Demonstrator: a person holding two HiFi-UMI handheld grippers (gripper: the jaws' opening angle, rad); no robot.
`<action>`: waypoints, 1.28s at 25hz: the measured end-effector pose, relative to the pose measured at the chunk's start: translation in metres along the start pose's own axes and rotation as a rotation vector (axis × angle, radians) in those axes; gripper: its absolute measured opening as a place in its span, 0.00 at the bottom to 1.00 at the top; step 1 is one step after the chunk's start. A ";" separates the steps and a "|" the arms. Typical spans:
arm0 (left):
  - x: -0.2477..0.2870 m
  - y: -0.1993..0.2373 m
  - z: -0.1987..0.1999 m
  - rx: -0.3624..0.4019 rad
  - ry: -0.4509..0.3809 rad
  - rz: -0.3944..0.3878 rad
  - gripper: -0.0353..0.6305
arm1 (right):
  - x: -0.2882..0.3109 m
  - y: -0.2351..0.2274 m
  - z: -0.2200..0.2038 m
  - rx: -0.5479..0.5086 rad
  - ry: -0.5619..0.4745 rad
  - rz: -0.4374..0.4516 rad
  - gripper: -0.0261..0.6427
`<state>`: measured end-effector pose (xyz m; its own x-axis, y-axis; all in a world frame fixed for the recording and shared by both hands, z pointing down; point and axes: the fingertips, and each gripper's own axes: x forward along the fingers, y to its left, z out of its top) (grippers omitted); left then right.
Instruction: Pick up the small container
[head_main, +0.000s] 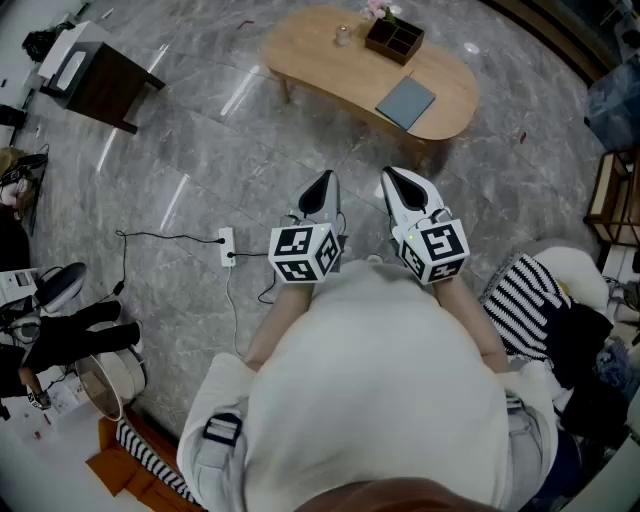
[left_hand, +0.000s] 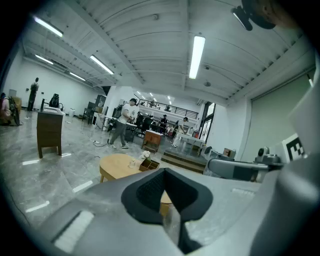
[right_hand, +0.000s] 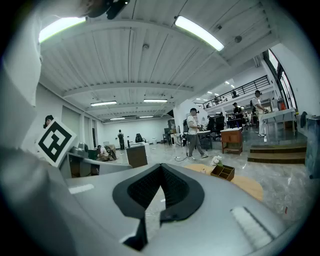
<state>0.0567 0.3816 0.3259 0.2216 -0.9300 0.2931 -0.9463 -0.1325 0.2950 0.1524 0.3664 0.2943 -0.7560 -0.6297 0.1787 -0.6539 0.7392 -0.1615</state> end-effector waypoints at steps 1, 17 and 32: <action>-0.002 -0.002 -0.001 -0.003 -0.003 0.011 0.06 | -0.004 0.001 0.001 -0.003 -0.001 0.010 0.03; -0.015 -0.011 -0.006 -0.030 -0.032 0.062 0.06 | -0.020 0.008 0.004 0.049 -0.033 0.099 0.04; 0.068 0.055 0.026 -0.027 -0.028 0.047 0.06 | 0.083 -0.031 0.007 0.042 0.004 0.101 0.04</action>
<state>0.0139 0.3022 0.3379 0.1697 -0.9442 0.2822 -0.9488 -0.0790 0.3059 0.1097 0.2896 0.3074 -0.8183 -0.5512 0.1629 -0.5747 0.7884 -0.2196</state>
